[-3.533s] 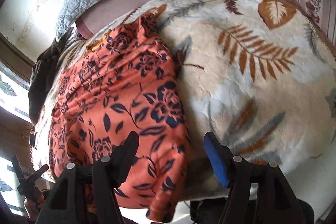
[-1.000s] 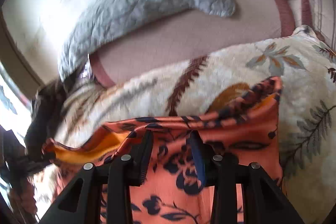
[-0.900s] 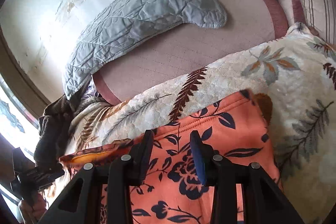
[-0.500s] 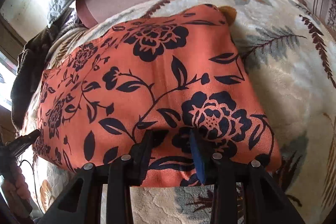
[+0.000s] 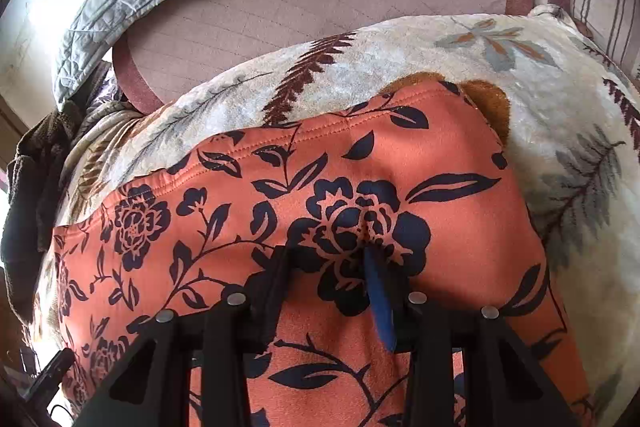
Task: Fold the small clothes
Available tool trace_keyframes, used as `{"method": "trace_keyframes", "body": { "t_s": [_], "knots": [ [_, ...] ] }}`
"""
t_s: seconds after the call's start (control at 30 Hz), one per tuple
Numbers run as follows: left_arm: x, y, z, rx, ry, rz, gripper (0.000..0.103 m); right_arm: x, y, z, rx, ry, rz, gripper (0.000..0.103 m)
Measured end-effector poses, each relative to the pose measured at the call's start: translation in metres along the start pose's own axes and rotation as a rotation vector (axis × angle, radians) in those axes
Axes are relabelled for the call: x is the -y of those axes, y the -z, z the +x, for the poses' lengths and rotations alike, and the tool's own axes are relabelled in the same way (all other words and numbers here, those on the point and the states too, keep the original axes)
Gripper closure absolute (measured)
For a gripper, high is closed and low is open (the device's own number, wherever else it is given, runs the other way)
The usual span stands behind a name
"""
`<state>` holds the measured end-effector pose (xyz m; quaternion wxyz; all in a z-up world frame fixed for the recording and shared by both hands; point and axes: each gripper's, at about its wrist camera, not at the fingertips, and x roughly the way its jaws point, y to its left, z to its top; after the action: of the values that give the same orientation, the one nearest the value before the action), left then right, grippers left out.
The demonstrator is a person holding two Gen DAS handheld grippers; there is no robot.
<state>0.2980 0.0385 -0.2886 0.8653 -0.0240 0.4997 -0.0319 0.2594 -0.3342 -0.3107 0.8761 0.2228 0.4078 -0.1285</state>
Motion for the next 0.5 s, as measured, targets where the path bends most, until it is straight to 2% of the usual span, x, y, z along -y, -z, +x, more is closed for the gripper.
{"method": "trace_keyframes", "body": {
  "t_s": [0.07, 0.13, 0.3, 0.37, 0.43, 0.5],
  "knots": [
    [0.0, -0.002, -0.002, 0.005, 0.003, 0.003, 0.043, -0.001, 0.0, -0.009, -0.012, -0.003, -0.02, 0.061],
    [0.0, -0.003, -0.007, 0.021, 0.013, 0.005, 0.044, 0.006, 0.003, -0.026, -0.035, -0.038, 0.014, 0.061],
    [0.012, 0.009, -0.026, 0.052, 0.055, 0.047, 0.042, 0.021, 0.042, -0.074, -0.038, -0.156, 0.059, 0.061],
    [0.019, 0.016, -0.022, 0.031, 0.037, 0.082, 0.038, 0.024, 0.061, -0.077, -0.081, -0.135, 0.048, 0.058],
    [0.024, 0.023, -0.008, -0.025, -0.008, 0.13, 0.037, 0.03, 0.079, -0.064, -0.181, -0.1, 0.044, 0.057],
    [0.028, 0.027, -0.012, -0.004, -0.037, 0.18, 0.036, 0.034, 0.088, -0.077, -0.139, -0.123, 0.049, 0.058]
  ]
}}
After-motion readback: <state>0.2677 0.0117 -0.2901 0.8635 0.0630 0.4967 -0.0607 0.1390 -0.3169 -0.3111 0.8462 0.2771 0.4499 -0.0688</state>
